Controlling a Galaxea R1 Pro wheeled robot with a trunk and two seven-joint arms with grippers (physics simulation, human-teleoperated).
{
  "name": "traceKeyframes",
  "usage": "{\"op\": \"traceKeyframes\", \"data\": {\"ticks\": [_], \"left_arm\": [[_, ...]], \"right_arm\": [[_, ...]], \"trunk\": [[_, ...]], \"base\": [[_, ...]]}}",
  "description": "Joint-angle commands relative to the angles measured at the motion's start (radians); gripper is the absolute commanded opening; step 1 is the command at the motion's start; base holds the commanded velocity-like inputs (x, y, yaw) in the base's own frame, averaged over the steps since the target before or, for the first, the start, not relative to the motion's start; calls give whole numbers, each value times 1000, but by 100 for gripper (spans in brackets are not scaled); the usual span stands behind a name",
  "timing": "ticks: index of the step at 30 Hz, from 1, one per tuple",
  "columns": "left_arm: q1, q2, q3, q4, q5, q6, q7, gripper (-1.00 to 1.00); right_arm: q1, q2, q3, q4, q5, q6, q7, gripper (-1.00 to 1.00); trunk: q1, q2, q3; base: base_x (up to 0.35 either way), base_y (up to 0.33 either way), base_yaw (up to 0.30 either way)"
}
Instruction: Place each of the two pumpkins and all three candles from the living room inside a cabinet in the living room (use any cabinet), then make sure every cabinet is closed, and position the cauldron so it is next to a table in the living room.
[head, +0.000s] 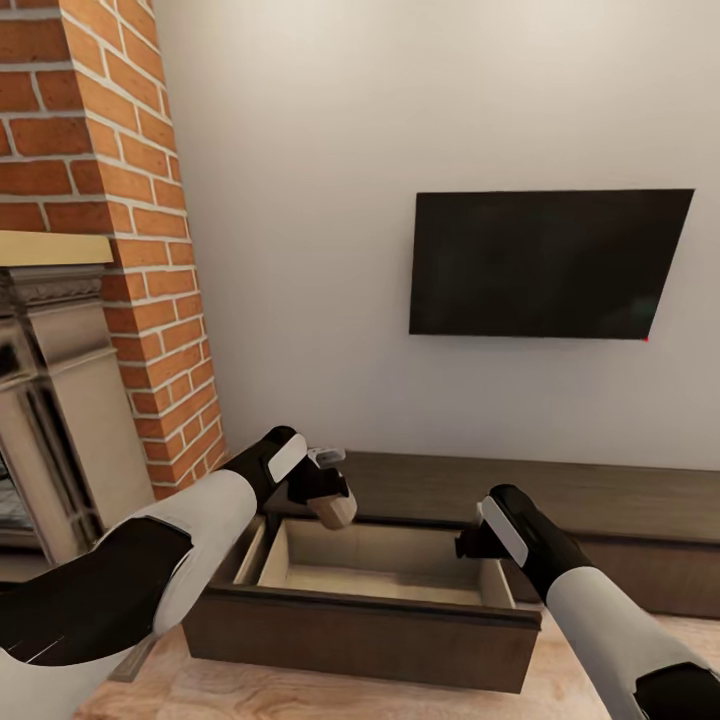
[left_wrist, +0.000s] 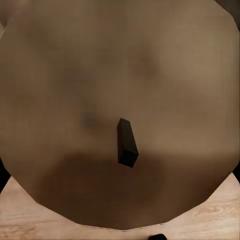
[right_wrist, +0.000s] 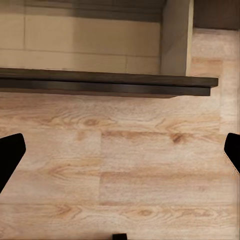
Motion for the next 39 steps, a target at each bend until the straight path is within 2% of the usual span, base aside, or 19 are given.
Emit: {"op": "traceKeyframes", "data": {"ticks": [1, 6, 10, 13, 15, 18, 23, 31, 39], "left_arm": [[-1, 0, -4, 0, 7, 2, 8, -100], [-1, 0, -4, 0, -36, 3, 7, -100], [-1, 0, -4, 0, -56, 0, 5, -100], [0, 0, -5, 0, -62, -5, 5, -100], [1, 0, -6, 0, -65, -11, 5, -100], [2, 0, -16, -1, -71, -27, 4, -100], [2, 0, -72, -2, -79, -43, -4, -100], [3, 0, -84, -2, -81, -49, -46, -100], [4, 0, -89, -3, -81, -48, -53, -100]], "right_arm": [[-1, 0, 6, 0, -10, 2, -8, 100], [-1, 1, 4, 0, -13, 2, -8, 100], [-1, 3, 2, 1, -19, 2, -5, 100], [-1, 6, 0, 5, -18, -20, -4, 100], [-1, 33, -1, 18, -18, -62, -1, 100], [0, 53, -2, 45, -19, -101, -1, 100], [-1, 65, -4, 89, -18, -177, -1, 100], [-1, 77, -2, 95, -18, -192, 0, 100], [0, 87, -6, 96, -18, -192, 0, 100]], "trunk": [[0, -1, -1], [0, -1, -1], [0, -1, -1], [0, -1, -1], [0, -1, -1], [0, -1, -1], [0, -1, -1], [0, -1, -1], [31, -57, -26]], "base": [[211, -203, 0], [156, -153, 0], [42, -42, 0], [10, -10, 0], [3, -3, 0], [1, -1, 0], [0, 0, 0], [0, 0, 0], [0, 0, 0]]}}
